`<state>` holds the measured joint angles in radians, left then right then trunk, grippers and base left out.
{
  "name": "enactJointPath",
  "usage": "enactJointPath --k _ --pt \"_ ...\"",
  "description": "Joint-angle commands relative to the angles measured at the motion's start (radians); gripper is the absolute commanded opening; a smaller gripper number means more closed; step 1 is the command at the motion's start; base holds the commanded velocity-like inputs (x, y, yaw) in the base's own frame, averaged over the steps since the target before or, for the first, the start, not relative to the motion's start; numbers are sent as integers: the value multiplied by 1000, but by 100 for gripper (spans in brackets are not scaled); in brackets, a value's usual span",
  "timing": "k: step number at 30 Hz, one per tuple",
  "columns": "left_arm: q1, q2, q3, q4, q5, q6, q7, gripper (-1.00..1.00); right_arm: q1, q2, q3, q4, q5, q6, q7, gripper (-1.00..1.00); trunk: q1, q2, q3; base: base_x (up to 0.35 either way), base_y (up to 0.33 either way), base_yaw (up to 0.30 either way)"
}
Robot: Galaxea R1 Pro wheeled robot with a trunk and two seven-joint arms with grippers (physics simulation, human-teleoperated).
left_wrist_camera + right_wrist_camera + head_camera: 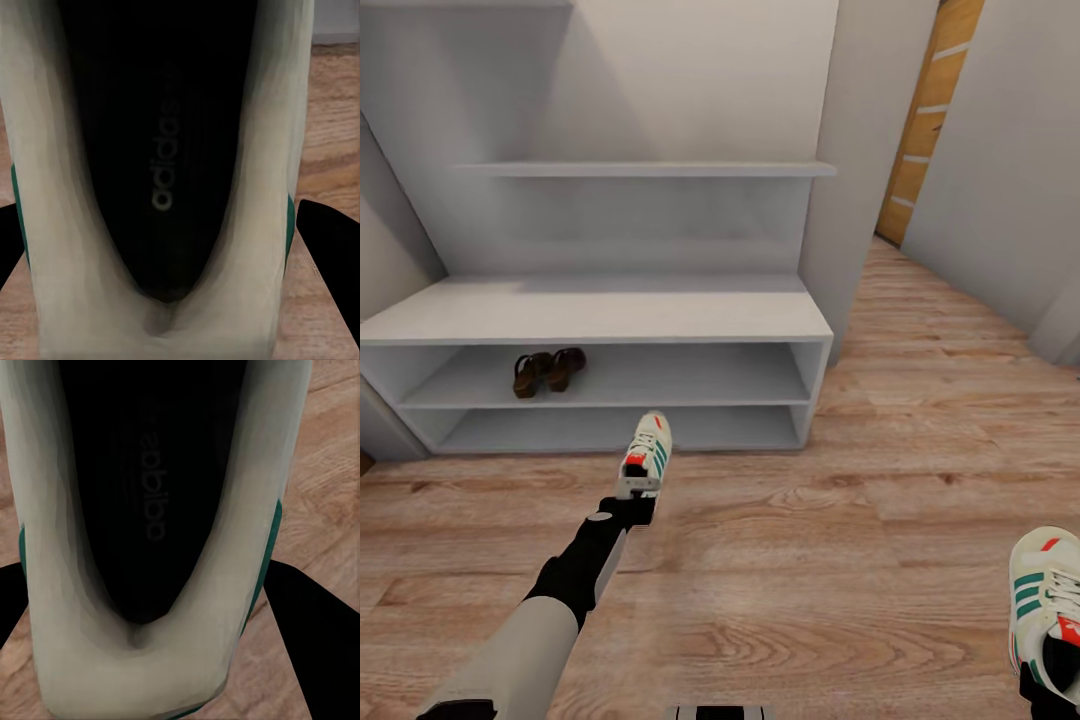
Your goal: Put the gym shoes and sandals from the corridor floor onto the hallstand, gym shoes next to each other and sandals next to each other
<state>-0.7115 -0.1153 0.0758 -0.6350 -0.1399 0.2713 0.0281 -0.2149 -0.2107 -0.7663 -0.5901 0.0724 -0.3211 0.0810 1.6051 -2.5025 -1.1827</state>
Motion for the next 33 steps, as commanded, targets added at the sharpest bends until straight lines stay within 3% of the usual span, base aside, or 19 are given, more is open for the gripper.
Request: enactJointPath --k 1,33 --pt "0 -2 5 -2 -10 5 -2 -100 -1 1 -7 1 7 -4 8 -100 0 0 -1 264 -96 0" --pt "0 -3 14 -9 -6 3 -2 -100 -1 2 -5 3 7 -3 8 -100 0 0 -1 284 -169 0"
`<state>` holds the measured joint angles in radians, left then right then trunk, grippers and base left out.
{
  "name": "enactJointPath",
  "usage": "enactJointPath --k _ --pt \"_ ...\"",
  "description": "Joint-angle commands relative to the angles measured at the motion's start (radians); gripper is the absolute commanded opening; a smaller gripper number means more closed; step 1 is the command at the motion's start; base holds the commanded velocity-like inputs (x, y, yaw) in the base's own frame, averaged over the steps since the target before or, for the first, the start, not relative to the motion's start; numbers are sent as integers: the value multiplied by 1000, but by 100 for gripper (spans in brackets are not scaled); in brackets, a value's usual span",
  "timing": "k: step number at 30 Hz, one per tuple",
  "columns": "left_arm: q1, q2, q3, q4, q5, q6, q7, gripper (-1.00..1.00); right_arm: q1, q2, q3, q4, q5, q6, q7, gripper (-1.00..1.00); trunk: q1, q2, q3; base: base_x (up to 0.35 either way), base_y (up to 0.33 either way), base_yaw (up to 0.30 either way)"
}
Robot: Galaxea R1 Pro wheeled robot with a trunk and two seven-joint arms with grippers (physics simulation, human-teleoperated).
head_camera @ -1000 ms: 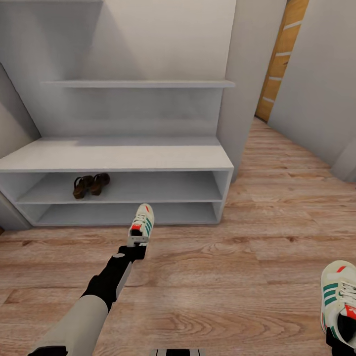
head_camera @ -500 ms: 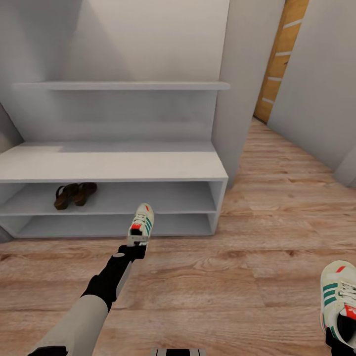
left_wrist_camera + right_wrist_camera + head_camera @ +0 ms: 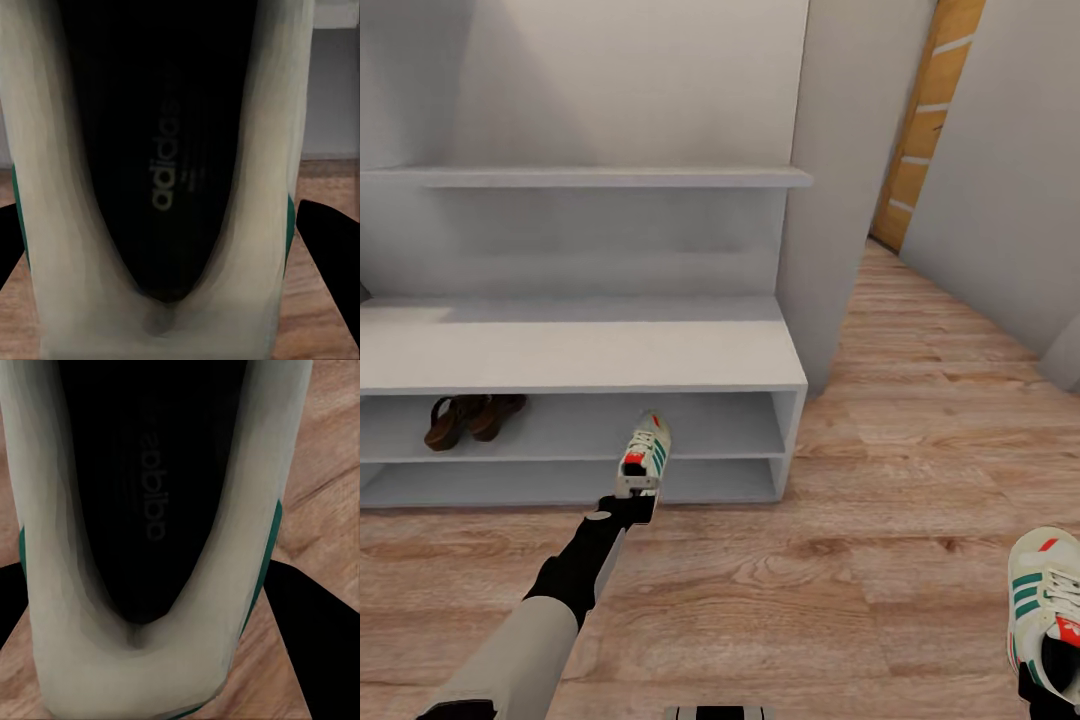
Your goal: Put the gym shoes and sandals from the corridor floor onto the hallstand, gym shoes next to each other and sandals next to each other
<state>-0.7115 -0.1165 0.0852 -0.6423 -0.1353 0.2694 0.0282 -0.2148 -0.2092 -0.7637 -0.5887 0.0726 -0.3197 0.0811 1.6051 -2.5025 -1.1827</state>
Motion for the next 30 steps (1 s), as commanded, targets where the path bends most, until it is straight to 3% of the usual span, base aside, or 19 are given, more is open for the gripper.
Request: enactJointPath --k 1,14,23,30 --pt "0 -1 5 -2 -10 5 -2 -100 -2 1 -8 1 7 -4 8 -100 0 0 -1 283 -170 0" --pt "0 0 5 -3 -9 5 -2 -100 -2 1 -8 1 7 -4 8 -100 0 0 -1 277 -107 0" --pt "0 0 5 2 -9 5 -2 -100 -2 1 -8 1 7 -4 8 -100 0 0 -1 44 -2 0" --pt "0 0 4 1 -9 5 -2 -100 -2 1 -8 1 7 -4 8 -100 0 0 -1 230 25 0"
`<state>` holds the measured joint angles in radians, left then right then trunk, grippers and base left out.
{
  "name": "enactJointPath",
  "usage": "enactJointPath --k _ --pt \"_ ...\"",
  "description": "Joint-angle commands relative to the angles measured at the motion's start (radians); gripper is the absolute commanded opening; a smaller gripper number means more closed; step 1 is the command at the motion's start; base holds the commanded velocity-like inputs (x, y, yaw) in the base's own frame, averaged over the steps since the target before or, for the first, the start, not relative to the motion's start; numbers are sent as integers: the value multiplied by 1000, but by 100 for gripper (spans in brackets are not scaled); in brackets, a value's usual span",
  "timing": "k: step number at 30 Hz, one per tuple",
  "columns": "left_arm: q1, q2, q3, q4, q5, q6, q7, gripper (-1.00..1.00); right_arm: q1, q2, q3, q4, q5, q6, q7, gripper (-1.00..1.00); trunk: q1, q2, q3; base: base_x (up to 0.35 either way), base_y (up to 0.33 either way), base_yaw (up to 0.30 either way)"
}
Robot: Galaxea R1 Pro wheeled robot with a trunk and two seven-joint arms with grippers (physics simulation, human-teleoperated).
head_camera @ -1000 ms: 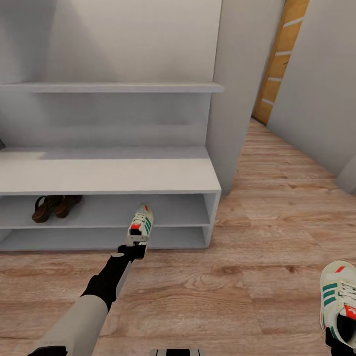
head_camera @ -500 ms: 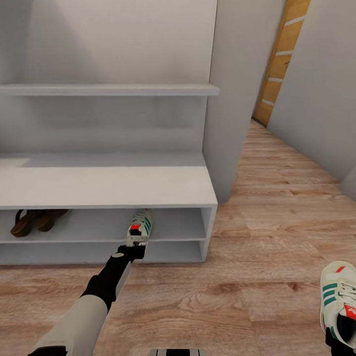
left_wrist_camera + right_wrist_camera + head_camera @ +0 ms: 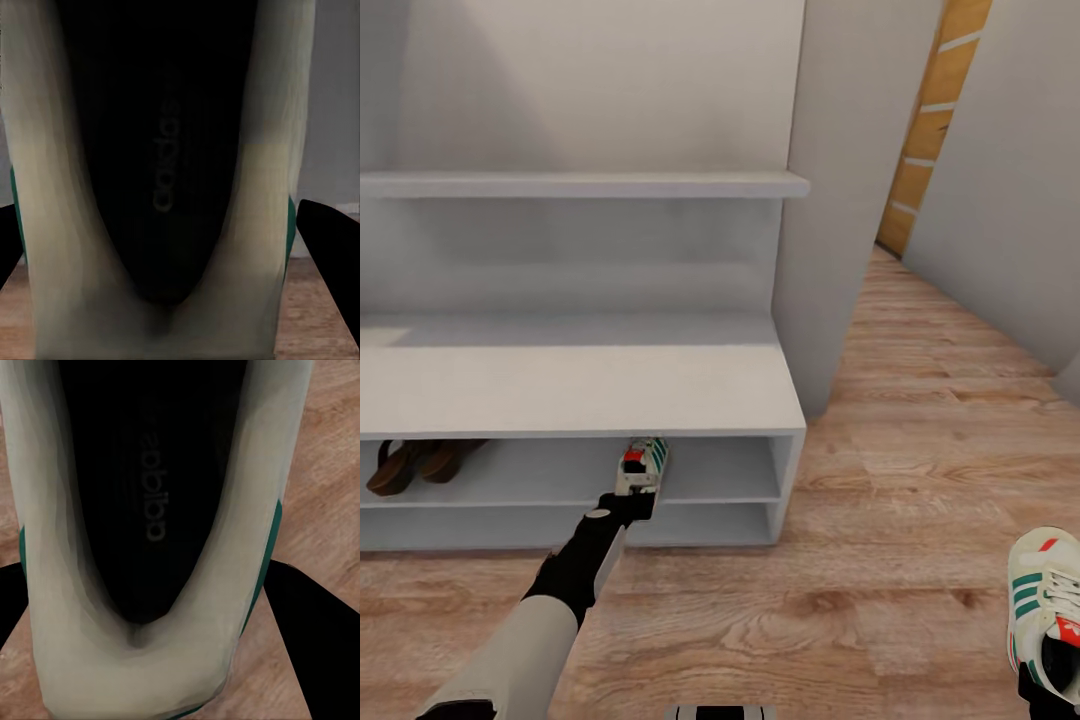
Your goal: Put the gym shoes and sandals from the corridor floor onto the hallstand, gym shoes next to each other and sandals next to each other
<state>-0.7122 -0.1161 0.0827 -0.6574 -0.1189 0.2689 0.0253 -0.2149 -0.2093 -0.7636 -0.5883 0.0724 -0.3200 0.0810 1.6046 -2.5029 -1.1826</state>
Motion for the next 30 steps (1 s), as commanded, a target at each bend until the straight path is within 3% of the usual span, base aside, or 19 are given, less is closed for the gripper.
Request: enactJointPath --k 1,12,21,30 --pt "0 0 7 16 -25 6 1 -100 -1 1 -8 1 7 -4 8 -100 1 0 -1 277 36 0" --pt "0 0 7 16 -25 4 1 -100 -1 1 -7 1 7 -4 8 -100 1 0 -1 87 9 0" --pt "0 0 8 19 -25 4 1 -100 -1 1 -8 1 7 -4 8 -100 1 0 -1 216 0 0" --pt "0 0 9 18 -24 4 1 -100 -1 1 -8 1 7 -4 8 -100 1 0 -1 37 0 0"
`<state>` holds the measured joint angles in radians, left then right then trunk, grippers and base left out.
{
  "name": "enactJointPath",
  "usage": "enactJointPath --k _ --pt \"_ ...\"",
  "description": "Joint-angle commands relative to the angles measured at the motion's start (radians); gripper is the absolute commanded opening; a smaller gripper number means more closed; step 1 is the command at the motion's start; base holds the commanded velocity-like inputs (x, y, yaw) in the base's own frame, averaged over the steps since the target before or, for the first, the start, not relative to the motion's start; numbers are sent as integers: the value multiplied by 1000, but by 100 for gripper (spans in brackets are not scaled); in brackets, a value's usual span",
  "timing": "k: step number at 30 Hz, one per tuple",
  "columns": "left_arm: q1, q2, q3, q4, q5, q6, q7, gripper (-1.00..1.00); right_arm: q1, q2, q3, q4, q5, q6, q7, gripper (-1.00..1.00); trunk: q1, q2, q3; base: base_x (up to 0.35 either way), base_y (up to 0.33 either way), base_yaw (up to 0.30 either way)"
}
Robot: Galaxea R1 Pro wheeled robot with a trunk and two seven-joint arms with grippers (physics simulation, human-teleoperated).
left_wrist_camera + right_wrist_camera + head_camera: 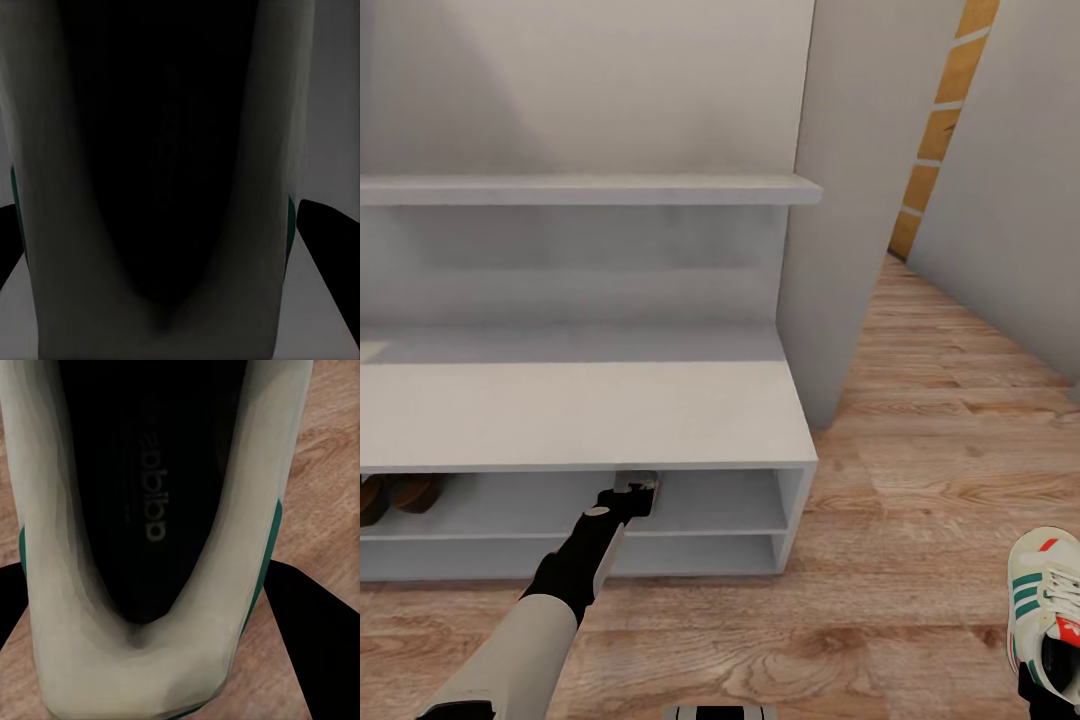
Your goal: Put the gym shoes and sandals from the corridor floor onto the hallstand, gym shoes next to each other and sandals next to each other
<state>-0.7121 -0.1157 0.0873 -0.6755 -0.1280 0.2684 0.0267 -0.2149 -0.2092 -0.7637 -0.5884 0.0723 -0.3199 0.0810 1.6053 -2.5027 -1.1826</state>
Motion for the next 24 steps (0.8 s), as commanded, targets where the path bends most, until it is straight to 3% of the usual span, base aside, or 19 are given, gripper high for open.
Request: enactJointPath --k 1,24 --pt "0 -1 5 36 -15 5 -1 -100 -1 1 -8 1 7 -4 8 -100 0 0 -1 3 0 0" --pt "0 -1 4 33 -15 5 -1 -100 -1 1 -8 1 7 -4 8 -100 0 0 -1 28 0 0"
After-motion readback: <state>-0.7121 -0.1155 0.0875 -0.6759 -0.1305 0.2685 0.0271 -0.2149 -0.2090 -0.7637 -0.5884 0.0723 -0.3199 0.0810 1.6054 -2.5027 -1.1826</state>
